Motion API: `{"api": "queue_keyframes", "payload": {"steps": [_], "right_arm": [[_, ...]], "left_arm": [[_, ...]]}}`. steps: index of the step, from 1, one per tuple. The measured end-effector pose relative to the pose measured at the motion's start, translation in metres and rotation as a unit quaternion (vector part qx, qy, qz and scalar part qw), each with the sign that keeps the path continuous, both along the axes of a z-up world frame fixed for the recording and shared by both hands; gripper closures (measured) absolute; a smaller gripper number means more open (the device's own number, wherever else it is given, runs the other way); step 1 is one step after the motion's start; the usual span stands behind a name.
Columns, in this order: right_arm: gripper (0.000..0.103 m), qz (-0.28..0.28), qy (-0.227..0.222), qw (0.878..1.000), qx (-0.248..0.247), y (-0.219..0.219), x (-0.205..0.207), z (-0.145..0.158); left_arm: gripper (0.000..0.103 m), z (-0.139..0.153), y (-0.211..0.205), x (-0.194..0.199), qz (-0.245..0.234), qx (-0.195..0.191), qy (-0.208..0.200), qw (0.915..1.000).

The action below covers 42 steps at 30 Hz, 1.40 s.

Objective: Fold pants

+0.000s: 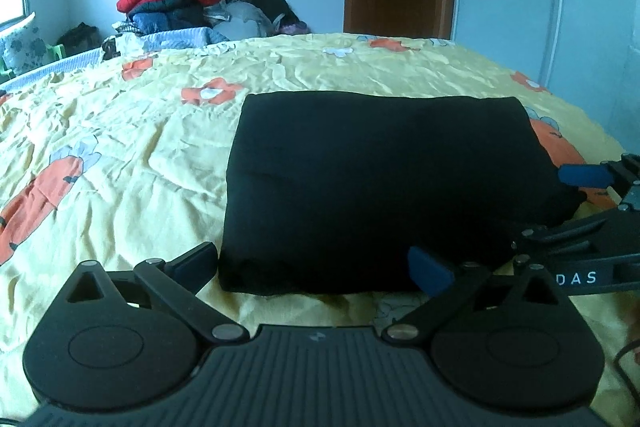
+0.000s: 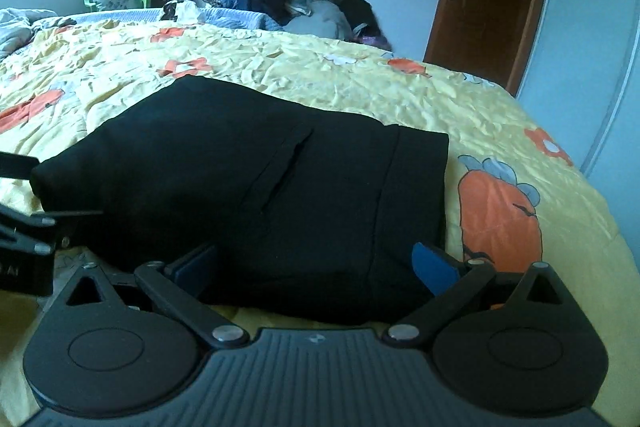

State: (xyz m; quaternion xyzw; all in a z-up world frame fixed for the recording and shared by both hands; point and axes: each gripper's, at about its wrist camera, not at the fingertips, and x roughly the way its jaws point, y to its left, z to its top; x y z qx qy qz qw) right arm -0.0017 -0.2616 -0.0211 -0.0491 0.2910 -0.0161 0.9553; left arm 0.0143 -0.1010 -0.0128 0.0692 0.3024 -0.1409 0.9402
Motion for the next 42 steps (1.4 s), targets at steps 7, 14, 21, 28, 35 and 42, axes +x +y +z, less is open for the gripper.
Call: {"api": "queue_keyframes", "payload": {"steps": [7, 14, 21, 28, 35, 42], "right_arm": [[0.000, -0.006, -0.011, 1.000, 0.007, -0.002, -0.001, -0.002], [0.000, 0.004, -0.041, 0.998, 0.057, -0.018, -0.024, 0.029], [0.000, -0.016, 0.012, 0.978, 0.208, -0.098, 0.027, 0.029], [0.000, 0.018, 0.059, 0.951, 0.302, -0.122, 0.067, 0.004], [0.000, 0.040, 0.051, 0.938, 0.340, -0.125, 0.076, 0.000], [0.061, 0.039, 0.050, 0.958, 0.281, -0.120, 0.068, 0.005]], "left_arm": [[0.000, -0.006, 0.001, 0.002, -0.002, 0.001, 0.001, 1.0000], [0.000, 0.011, 0.041, 0.010, -0.039, -0.075, 0.028, 0.9960], [0.001, 0.005, 0.070, 0.077, -0.039, -0.214, 0.131, 0.9672], [0.001, -0.002, 0.053, 0.105, -0.056, -0.213, 0.138, 0.9656], [0.016, -0.005, 0.037, 0.107, -0.059, -0.188, 0.108, 0.9744], [0.076, -0.002, 0.043, 0.105, -0.045, -0.167, 0.084, 0.9813]]}}
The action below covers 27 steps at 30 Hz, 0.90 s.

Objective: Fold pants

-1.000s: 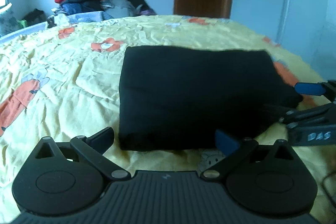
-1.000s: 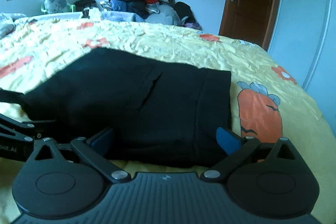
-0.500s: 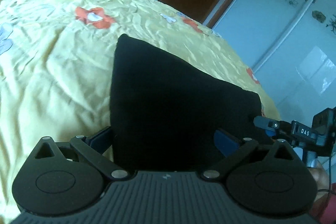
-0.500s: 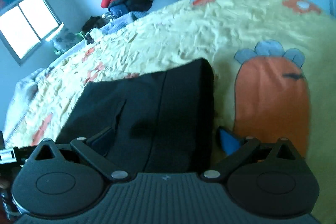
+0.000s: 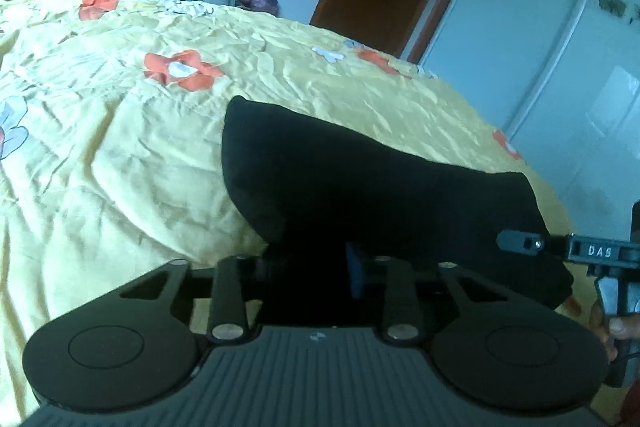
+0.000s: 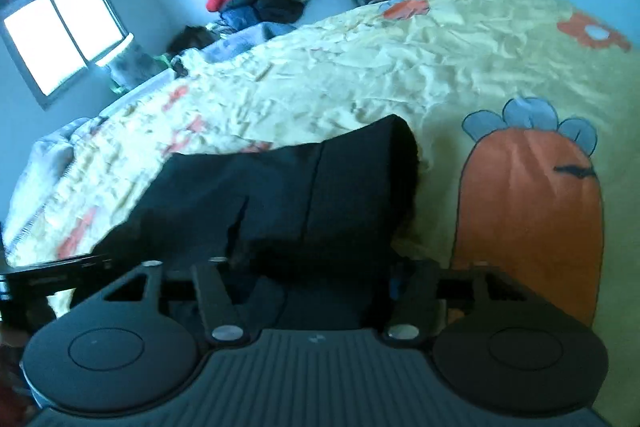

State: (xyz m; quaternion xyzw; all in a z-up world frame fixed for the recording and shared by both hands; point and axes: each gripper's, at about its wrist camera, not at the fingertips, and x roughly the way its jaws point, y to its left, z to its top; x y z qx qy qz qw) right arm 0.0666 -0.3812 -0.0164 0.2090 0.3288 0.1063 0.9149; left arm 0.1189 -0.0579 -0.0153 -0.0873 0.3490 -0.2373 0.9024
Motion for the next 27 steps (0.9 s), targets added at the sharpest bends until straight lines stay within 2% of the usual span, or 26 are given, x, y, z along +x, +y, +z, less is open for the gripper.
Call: {"api": "queue_keyframes", "payload": {"steps": [6, 10, 15, 18, 21, 23, 25, 26, 27], "right_arm": [[0.075, -0.001, -0.025, 0.999, -0.022, 0.015, -0.008, 0.016], [0.076, 0.008, -0.059, 0.998, -0.028, 0.028, -0.011, 0.038], [0.077, 0.036, -0.092, 0.995, -0.024, 0.055, -0.001, 0.062], [0.077, 0.053, -0.105, 0.993, -0.029, 0.075, 0.016, 0.071], [0.077, 0.057, -0.103, 0.993, -0.024, 0.088, 0.040, 0.071], [0.076, 0.058, -0.085, 0.994, -0.038, 0.097, 0.056, 0.063], [0.071, 0.051, -0.053, 0.995, -0.068, 0.106, 0.070, 0.049], [0.062, 0.042, -0.038, 0.994, -0.094, 0.110, 0.074, 0.043], [0.049, 0.027, -0.023, 0.991, -0.126, 0.114, 0.077, 0.037]], "left_arm": [[0.089, 0.012, 0.006, -0.011, 0.008, -0.001, -0.045, 0.9990], [0.089, 0.027, 0.014, -0.016, 0.020, -0.007, -0.073, 0.9971], [0.090, 0.046, 0.025, -0.014, 0.044, 0.018, -0.119, 0.9917], [0.091, 0.055, 0.040, -0.001, 0.062, 0.023, -0.121, 0.9905], [0.090, 0.057, 0.056, 0.017, 0.076, 0.037, -0.095, 0.9918], [0.085, 0.051, 0.062, 0.027, 0.077, 0.058, -0.072, 0.9927], [0.074, 0.037, 0.065, 0.036, 0.084, 0.088, -0.042, 0.9917], [0.069, 0.033, 0.069, 0.035, 0.093, 0.097, -0.042, 0.9900], [0.057, 0.030, 0.072, 0.031, 0.104, 0.108, -0.050, 0.9875]]}}
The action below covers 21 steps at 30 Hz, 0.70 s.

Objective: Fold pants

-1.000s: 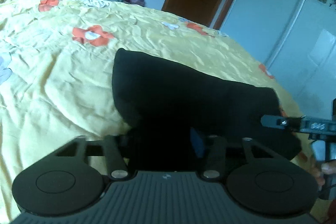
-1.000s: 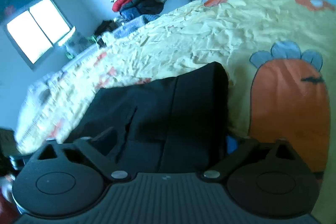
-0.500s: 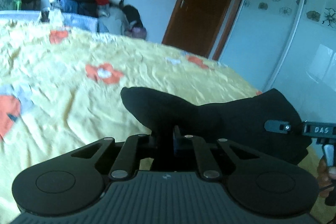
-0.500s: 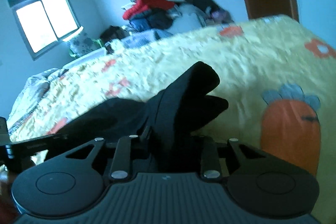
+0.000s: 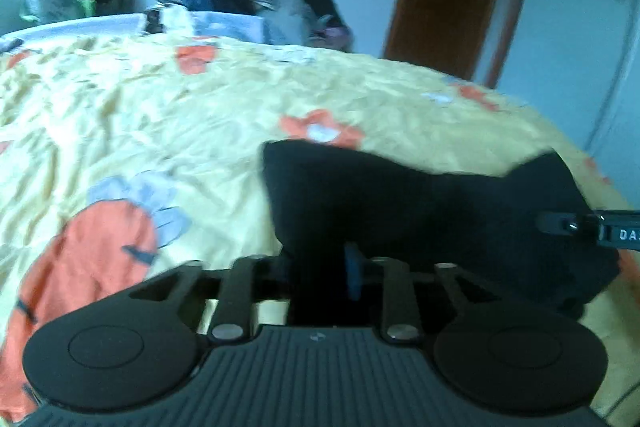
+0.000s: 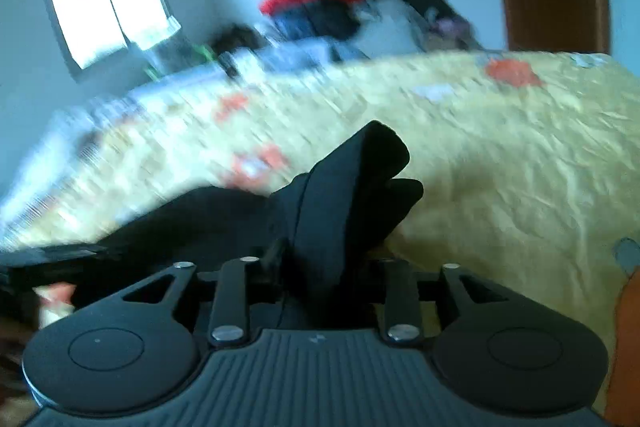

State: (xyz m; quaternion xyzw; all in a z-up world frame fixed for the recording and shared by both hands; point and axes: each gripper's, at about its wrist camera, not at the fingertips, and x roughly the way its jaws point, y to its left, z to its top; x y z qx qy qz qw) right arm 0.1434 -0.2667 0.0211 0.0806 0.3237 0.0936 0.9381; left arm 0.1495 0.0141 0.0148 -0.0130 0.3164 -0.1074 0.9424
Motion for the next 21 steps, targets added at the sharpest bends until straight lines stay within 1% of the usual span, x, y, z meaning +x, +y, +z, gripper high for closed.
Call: {"api": "queue_keyframes", "payload": {"steps": [1, 2, 3, 4, 5, 6, 7, 8, 9, 10, 11, 12, 13, 14, 15, 17, 18, 20, 21], "right_arm": [[0.046, -0.013, 0.000, 1.000, -0.025, 0.002, -0.002, -0.003], [0.045, -0.023, -0.013, 0.999, -0.046, 0.003, -0.008, -0.002], [0.045, -0.037, -0.031, 0.997, -0.067, 0.003, -0.017, 0.001], [0.045, -0.052, -0.051, 0.994, -0.082, 0.003, -0.026, 0.007], [0.045, -0.054, -0.069, 0.993, -0.084, 0.004, -0.034, 0.013], [0.043, -0.042, -0.086, 0.993, -0.073, 0.005, -0.042, 0.018], [0.043, -0.017, -0.093, 0.994, -0.057, 0.007, -0.046, 0.022], [0.039, 0.013, -0.091, 0.995, -0.042, 0.013, -0.049, 0.023], [0.032, 0.041, -0.077, 0.996, -0.033, 0.019, -0.048, 0.020], [0.031, 0.061, -0.058, 0.996, -0.032, 0.026, -0.046, 0.014], [0.030, 0.071, -0.035, 0.996, -0.039, 0.033, -0.042, 0.006], [0.031, 0.070, -0.011, 0.996, -0.056, 0.038, -0.038, -0.005], [0.031, 0.066, -0.004, 0.995, -0.075, 0.041, -0.040, -0.012], [0.030, 0.065, -0.009, 0.994, -0.088, 0.041, -0.044, -0.016], [0.030, 0.062, -0.010, 0.993, -0.097, 0.040, -0.050, -0.015], [0.030, 0.052, -0.005, 0.992, -0.115, 0.038, -0.055, -0.010], [0.030, 0.045, -0.008, 0.993, -0.113, 0.039, -0.054, -0.005], [0.030, 0.040, -0.028, 0.996, -0.079, 0.032, -0.051, 0.007], [0.029, 0.033, -0.038, 0.997, -0.062, 0.032, -0.043, 0.014]], "left_arm": [[0.047, -0.001, 0.001, -0.006, 0.018, 0.021, -0.015, 0.9995], [0.046, 0.000, 0.000, -0.011, 0.035, 0.045, -0.030, 0.9979], [0.043, 0.003, -0.002, -0.017, 0.049, 0.067, -0.045, 0.9955], [0.039, 0.008, -0.003, -0.024, 0.057, 0.080, -0.060, 0.9934], [0.037, 0.013, -0.006, -0.029, 0.053, 0.078, -0.071, 0.9930], [0.031, 0.018, -0.009, -0.034, 0.041, 0.071, -0.080, 0.9935], [0.022, 0.022, -0.014, -0.039, 0.023, 0.065, -0.085, 0.9940], [0.018, 0.025, -0.021, -0.041, 0.002, 0.064, -0.086, 0.9942], [0.010, 0.025, -0.028, -0.043, -0.016, 0.067, -0.084, 0.9941], [0.006, 0.022, -0.036, -0.044, -0.037, 0.073, -0.075, 0.9938], [0.007, 0.016, -0.042, -0.045, -0.055, 0.081, -0.061, 0.9934], [0.007, 0.008, -0.048, -0.045, -0.066, 0.093, -0.043, 0.9926], [0.010, 0.000, -0.052, -0.046, -0.073, 0.109, -0.025, 0.9910], [0.010, -0.006, -0.055, -0.050, -0.075, 0.118, -0.023, 0.9898], [0.010, -0.008, -0.053, -0.056, -0.076, 0.120, -0.032, 0.9894], [0.009, -0.003, -0.051, -0.062, -0.079, 0.107, -0.043, 0.9902], [0.009, 0.000, -0.050, -0.064, -0.079, 0.094, -0.046, 0.9914], [0.008, 0.007, -0.049, -0.062, -0.065, 0.075, -0.056, 0.9935], [0.007, 0.008, -0.052, -0.055, -0.057, 0.075, -0.057, 0.9939]]}}
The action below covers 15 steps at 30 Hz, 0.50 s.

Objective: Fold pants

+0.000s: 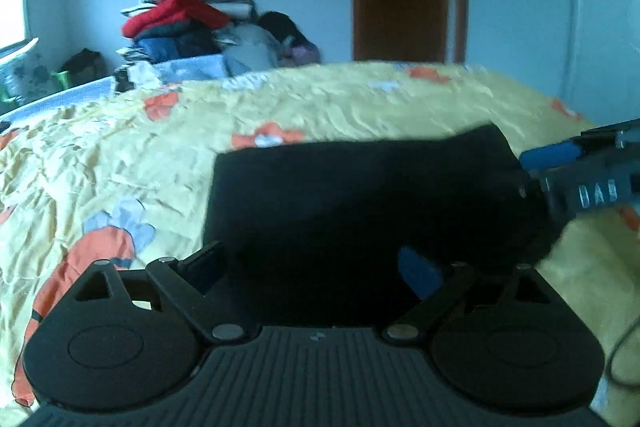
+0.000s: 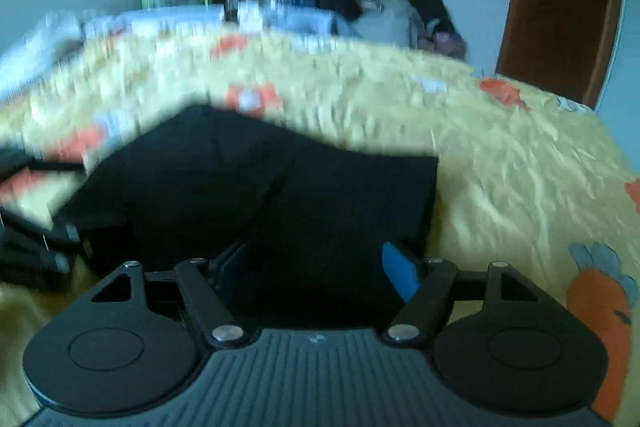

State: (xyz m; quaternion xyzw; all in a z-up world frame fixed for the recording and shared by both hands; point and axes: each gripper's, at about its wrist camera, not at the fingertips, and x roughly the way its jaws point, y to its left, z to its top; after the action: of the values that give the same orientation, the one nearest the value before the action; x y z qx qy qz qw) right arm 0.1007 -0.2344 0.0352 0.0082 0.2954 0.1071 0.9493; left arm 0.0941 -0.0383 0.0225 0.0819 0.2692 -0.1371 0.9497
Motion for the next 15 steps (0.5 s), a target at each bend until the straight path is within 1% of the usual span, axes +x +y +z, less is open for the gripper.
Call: {"api": "queue_keyframes", "payload": {"steps": [1, 2, 3, 5, 6, 7, 8, 9, 10, 12, 15], "right_arm": [[0.029, -0.003, -0.009, 1.000, 0.007, 0.001, 0.008, 0.005], [0.026, -0.001, -0.014, 1.000, 0.014, 0.001, 0.020, 0.009], [0.022, 0.003, -0.010, 1.000, 0.023, 0.002, 0.035, 0.008], [0.022, -0.001, 0.019, 0.999, 0.029, 0.004, 0.065, -0.001], [0.022, -0.006, 0.033, 0.999, 0.013, 0.005, 0.078, -0.009], [0.022, -0.015, 0.044, 0.999, -0.015, 0.007, 0.086, -0.017], [0.019, -0.022, 0.049, 0.998, -0.039, 0.007, 0.090, -0.025], [0.011, -0.024, 0.042, 0.998, -0.039, 0.003, 0.088, -0.031], [0.009, -0.029, 0.042, 0.998, -0.027, -0.002, 0.087, -0.033], [0.008, -0.052, 0.047, 0.997, -0.012, -0.008, 0.083, -0.031], [0.008, -0.081, 0.035, 0.996, -0.021, -0.004, 0.058, -0.021]], "left_arm": [[0.007, 0.001, -0.003, 0.005, 0.007, 0.003, 0.000, 1.0000], [0.007, 0.002, -0.005, 0.011, 0.012, 0.005, 0.001, 0.9999], [0.006, 0.001, -0.008, 0.016, 0.016, 0.006, 0.006, 0.9998], [0.007, -0.004, -0.011, 0.029, 0.021, 0.013, 0.038, 0.9990], [0.007, -0.008, -0.012, 0.032, 0.023, 0.015, 0.051, 0.9983], [0.006, -0.010, -0.012, 0.029, 0.023, 0.015, 0.051, 0.9983], [0.006, -0.012, -0.012, 0.026, 0.021, 0.017, 0.046, 0.9985], [0.005, -0.014, -0.011, 0.023, 0.020, 0.020, 0.042, 0.9987], [0.004, -0.016, -0.011, 0.020, 0.019, 0.024, 0.037, 0.9989], [0.003, -0.019, -0.013, 0.017, 0.021, 0.031, 0.030, 0.9988], [0.003, -0.019, -0.013, 0.014, 0.031, 0.026, 0.031, 0.9987]]}}
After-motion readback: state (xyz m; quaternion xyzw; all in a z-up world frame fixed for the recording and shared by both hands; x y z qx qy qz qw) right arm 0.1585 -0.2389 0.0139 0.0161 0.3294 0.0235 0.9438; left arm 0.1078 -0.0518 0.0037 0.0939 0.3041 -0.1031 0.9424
